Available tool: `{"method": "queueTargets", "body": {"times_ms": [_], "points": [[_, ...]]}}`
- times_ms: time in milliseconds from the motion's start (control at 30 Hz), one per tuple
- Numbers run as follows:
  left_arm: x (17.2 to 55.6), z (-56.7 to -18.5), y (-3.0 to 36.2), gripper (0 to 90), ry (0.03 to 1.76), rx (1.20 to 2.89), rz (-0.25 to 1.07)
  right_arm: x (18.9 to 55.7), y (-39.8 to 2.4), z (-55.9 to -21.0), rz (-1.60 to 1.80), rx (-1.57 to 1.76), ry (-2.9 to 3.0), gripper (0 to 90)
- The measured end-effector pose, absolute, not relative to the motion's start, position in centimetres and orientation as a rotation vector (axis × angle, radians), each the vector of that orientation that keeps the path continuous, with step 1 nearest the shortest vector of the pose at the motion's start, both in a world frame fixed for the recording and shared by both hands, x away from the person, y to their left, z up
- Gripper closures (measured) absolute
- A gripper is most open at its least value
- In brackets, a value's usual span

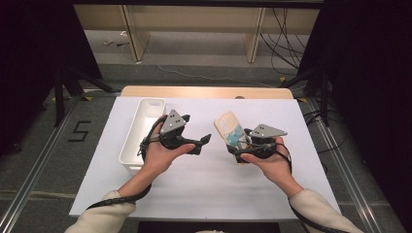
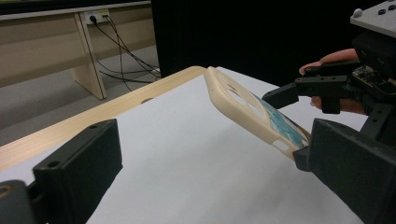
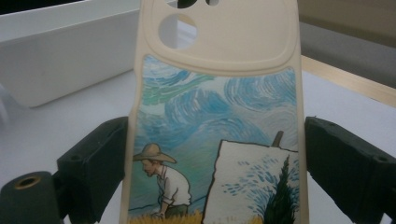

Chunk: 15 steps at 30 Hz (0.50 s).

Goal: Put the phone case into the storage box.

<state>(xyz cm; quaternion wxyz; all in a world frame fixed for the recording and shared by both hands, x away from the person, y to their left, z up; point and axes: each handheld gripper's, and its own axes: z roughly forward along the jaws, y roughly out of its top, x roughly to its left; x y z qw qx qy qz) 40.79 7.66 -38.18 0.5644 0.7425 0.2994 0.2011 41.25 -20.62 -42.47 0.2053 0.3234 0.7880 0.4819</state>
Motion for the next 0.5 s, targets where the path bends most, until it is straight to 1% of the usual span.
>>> {"method": "queueTargets", "body": {"times_ms": [500], "points": [[41.4,-38.0,5.4,6.2,0.686,1.749,0.436,41.1,-20.4,-42.4,1.353,0.89,2.183,11.2]]}}
